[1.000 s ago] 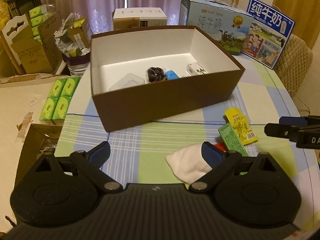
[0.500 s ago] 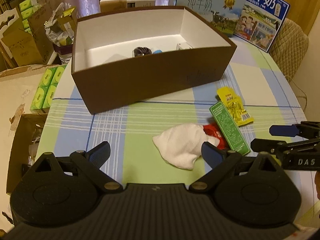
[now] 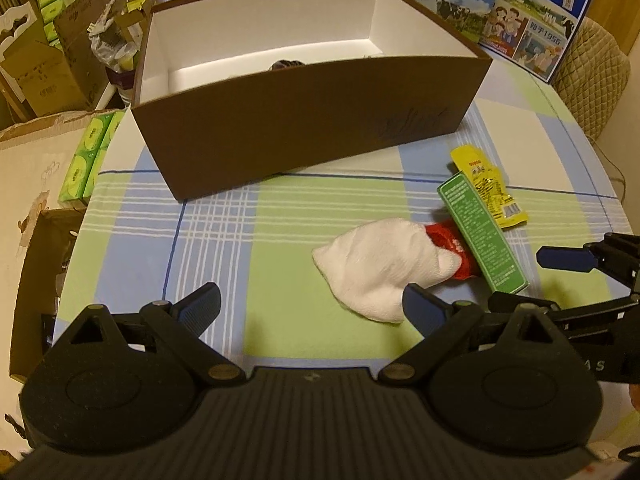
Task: Organize objects
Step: 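Grasp the white cloth with the left tool while the right tool grasps the green spray box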
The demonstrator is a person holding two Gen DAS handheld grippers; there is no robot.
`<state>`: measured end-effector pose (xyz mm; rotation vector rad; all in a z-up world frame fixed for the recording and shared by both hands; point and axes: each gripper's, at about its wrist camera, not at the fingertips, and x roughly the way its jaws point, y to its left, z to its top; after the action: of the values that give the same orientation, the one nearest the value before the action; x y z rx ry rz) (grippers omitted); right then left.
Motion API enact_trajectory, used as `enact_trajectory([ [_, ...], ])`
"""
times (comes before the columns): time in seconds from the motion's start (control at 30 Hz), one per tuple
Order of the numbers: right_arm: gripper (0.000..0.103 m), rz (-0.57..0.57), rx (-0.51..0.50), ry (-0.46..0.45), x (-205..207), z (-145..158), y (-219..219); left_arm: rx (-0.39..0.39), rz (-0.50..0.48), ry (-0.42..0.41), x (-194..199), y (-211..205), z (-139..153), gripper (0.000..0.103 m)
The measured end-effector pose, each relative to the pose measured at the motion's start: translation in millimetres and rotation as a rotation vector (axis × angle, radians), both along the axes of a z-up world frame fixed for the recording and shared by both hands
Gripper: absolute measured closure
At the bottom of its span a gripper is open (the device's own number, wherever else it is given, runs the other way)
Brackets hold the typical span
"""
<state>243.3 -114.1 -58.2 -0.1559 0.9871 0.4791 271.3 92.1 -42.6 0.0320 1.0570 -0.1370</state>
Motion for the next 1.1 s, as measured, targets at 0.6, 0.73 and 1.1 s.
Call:
enact_trajectory([
  [0.6,0.066,-0.009,-0.029,-0.058,-6,-11,-10,-0.005,-0.092,0.002,1,-8,-14,0.007],
  [0.73,0.072,-0.051,0.001,-0.044,-3,-5,-23,0.004,-0.165,-0.014,2,-17,-18,0.007],
  [1.1,0.074,-0.147,0.062,0.021,1,-2,-48,0.051,-0.381,-0.060,18,-38,-41,0.007],
])
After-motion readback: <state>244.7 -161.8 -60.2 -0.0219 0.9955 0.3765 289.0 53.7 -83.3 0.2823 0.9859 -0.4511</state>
